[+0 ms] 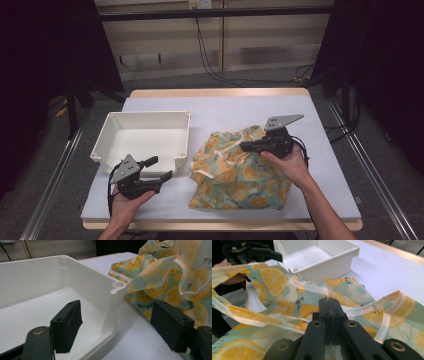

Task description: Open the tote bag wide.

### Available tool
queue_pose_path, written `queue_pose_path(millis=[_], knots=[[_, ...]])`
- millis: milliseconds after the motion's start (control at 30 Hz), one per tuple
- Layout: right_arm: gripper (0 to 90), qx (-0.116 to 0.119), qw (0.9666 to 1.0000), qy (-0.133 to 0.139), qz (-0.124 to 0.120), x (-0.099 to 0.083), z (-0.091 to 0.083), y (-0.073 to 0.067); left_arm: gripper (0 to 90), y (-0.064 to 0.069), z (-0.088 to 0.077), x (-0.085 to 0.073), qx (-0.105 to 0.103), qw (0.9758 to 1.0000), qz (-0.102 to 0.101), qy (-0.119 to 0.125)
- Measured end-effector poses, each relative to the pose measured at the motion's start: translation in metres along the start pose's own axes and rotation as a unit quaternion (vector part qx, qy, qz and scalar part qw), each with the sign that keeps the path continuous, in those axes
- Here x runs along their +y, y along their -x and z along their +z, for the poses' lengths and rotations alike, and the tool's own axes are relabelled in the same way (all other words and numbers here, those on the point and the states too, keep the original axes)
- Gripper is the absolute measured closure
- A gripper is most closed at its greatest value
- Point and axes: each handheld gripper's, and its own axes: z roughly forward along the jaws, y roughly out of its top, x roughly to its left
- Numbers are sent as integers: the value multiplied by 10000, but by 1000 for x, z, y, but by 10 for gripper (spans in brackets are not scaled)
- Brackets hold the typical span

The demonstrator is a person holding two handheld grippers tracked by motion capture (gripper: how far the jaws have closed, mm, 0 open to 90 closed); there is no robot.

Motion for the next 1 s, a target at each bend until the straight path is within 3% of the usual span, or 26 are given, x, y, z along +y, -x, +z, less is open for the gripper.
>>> queue_pose_path(millis=[267, 367, 433, 533, 633, 733, 767, 867, 1000], knots=[[900, -14, 9992, 393, -40, -6, -37, -11, 343, 8, 3, 14, -167, 9998, 46, 121], [900, -45, 9989, 461, -48, -9, -44, -14, 368, 12, 1, 20, -264, 9994, 27, 207], [900, -69, 9986, 521, -84, -12, -53, -20, 449, 16, 1, 28, -410, 9989, 102, 218], [900, -107, 9985, 520, -145, -13, -57, -25, 501, 19, 3, 33, -532, 9982, 129, 225], [900, -105, 9980, 575, -226, -16, -66, -34, 524, 27, 9, 42, -730, 9970, 74, 243], [900, -139, 9979, 568, -264, -18, -70, -38, 514, 32, 14, 45, -787, 9966, 126, 230], [900, -116, 9978, 583, -285, -19, -72, -41, 508, 38, 19, 49, -970, 9949, 134, 256], [900, -120, 9978, 571, -312, -22, -74, -44, 483, 45, 24, 53, -1106, 9934, 178, 253], [900, -136, 9981, 527, -297, -29, -74, -47, 413, 60, 36, 63, -1555, 9870, 209, 337]])
